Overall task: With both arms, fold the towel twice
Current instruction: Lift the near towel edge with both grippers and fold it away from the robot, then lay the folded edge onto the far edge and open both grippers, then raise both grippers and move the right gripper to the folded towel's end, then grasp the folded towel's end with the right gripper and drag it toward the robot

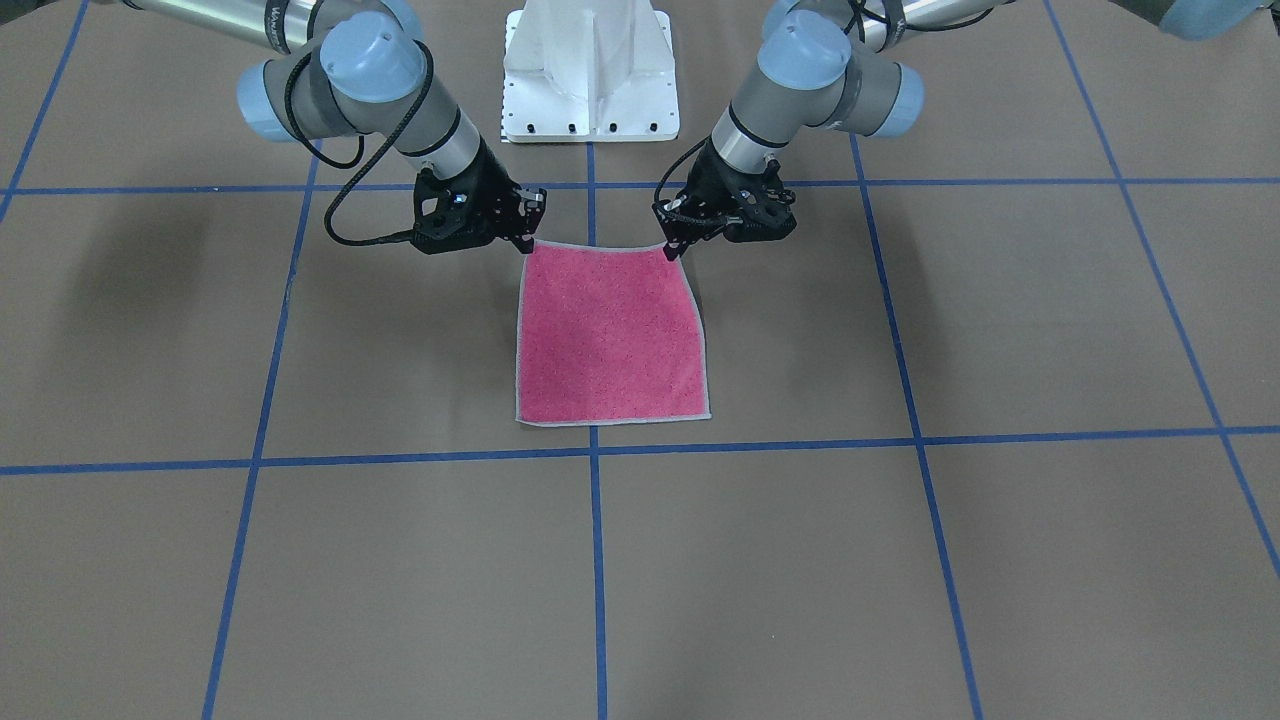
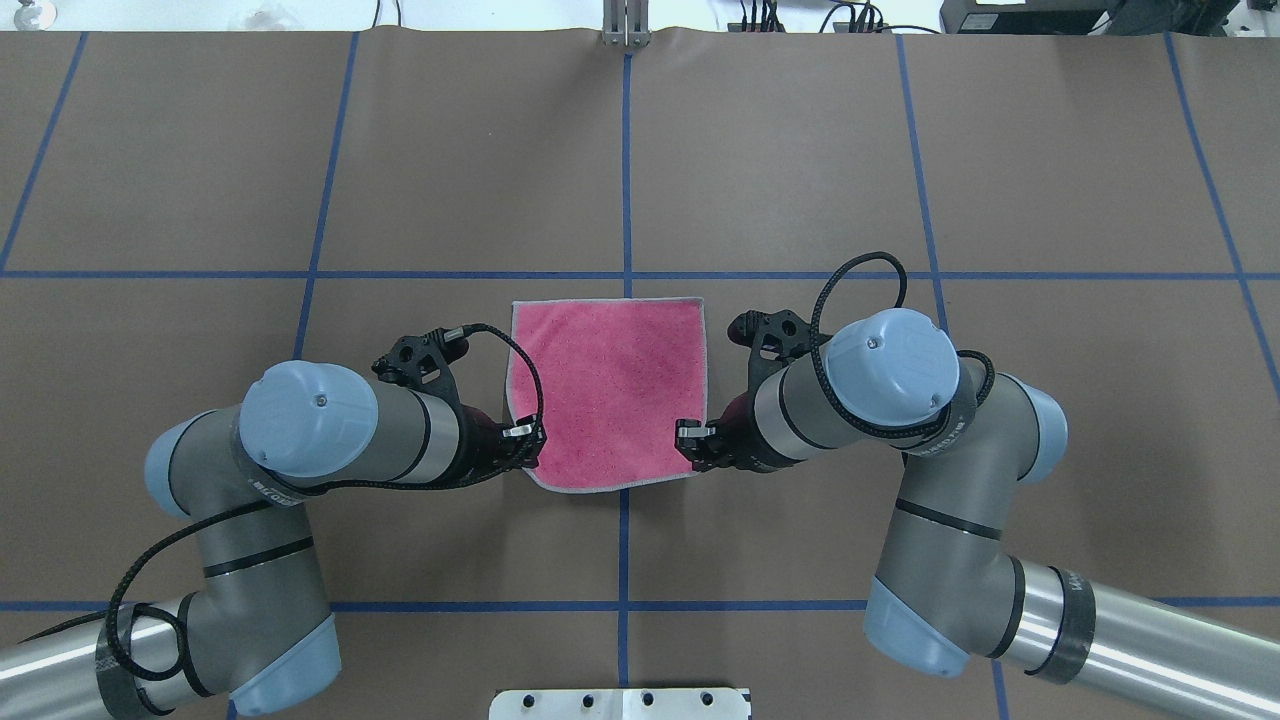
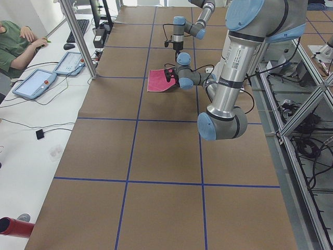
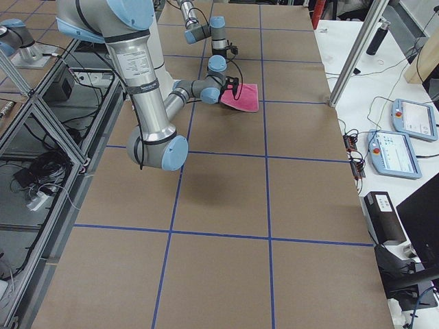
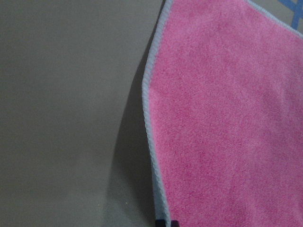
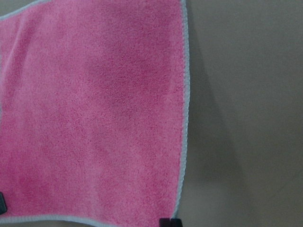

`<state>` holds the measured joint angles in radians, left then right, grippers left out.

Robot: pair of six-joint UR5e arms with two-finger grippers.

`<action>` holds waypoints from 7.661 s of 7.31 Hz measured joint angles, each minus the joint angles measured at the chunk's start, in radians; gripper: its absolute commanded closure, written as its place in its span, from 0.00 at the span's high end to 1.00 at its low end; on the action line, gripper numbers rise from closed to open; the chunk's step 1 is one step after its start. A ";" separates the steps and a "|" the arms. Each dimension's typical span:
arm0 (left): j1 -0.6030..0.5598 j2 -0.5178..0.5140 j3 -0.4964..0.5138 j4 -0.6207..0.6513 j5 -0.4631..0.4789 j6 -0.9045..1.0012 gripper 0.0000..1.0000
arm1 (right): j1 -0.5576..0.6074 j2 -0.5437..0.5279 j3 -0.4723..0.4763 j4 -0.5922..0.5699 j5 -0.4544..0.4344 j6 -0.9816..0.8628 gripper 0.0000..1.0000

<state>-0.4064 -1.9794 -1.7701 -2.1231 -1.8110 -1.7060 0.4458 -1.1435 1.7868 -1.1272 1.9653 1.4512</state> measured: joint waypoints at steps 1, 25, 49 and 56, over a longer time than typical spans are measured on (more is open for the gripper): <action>0.000 0.000 -0.006 0.000 0.000 0.001 0.00 | 0.003 0.000 0.007 0.000 0.009 0.000 0.00; -0.166 -0.136 0.217 -0.022 0.005 -0.002 0.00 | 0.212 0.210 -0.318 0.058 0.015 -0.006 0.00; -0.299 -0.161 0.237 -0.022 -0.128 0.011 0.99 | 0.122 0.198 -0.318 -0.048 0.020 0.136 0.00; -0.318 -0.159 0.238 -0.021 -0.128 0.028 0.99 | 0.130 0.147 -0.187 -0.048 0.184 0.105 0.00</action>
<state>-0.7248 -2.1384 -1.5324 -2.1445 -1.9390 -1.6781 0.5758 -0.9961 1.6002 -1.1755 2.1495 1.5561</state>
